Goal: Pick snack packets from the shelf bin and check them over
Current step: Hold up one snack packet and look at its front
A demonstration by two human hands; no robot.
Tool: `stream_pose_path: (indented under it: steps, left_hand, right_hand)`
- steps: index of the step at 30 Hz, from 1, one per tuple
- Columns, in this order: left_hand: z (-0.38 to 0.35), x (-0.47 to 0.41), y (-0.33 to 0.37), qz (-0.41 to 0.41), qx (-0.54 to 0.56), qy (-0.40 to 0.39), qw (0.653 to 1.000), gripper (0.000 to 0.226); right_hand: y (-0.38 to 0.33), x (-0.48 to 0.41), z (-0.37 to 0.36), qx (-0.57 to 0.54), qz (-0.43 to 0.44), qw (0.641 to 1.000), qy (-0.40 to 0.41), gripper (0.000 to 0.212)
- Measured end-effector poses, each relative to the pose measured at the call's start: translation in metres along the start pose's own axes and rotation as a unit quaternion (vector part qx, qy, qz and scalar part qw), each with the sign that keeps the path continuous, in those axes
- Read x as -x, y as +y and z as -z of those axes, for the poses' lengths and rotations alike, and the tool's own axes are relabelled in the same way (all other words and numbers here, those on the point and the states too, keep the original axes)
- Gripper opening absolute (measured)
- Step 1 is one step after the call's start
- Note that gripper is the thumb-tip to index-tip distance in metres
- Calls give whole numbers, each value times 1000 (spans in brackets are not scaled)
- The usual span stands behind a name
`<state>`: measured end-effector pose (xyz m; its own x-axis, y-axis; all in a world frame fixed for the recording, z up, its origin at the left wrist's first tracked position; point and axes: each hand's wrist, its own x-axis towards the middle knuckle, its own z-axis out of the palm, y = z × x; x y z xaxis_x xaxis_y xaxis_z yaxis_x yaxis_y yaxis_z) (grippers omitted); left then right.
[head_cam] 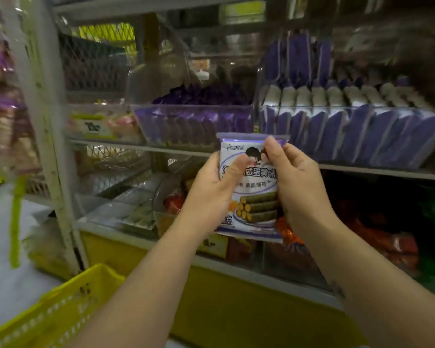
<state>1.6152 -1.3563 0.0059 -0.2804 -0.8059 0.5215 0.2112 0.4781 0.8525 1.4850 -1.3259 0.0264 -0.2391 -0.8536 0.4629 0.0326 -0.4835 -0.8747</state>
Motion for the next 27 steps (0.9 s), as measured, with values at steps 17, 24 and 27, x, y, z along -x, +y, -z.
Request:
stream_pose_path:
  steps: [17, 24, 27]
  left_hand:
    - [16, 23, -37, 82, 1, 83, 993, 14]
    - [19, 23, -29, 153, 121, 124, 973, 25]
    - [22, 24, -30, 161, 104, 128, 973, 26]
  right_hand:
    - [52, 18, 3, -98, -163, 982, -2, 19]
    - [54, 24, 3, -70, -133, 987, -49, 37]
    - [53, 23, 2, -70, -157, 983, -68, 41]
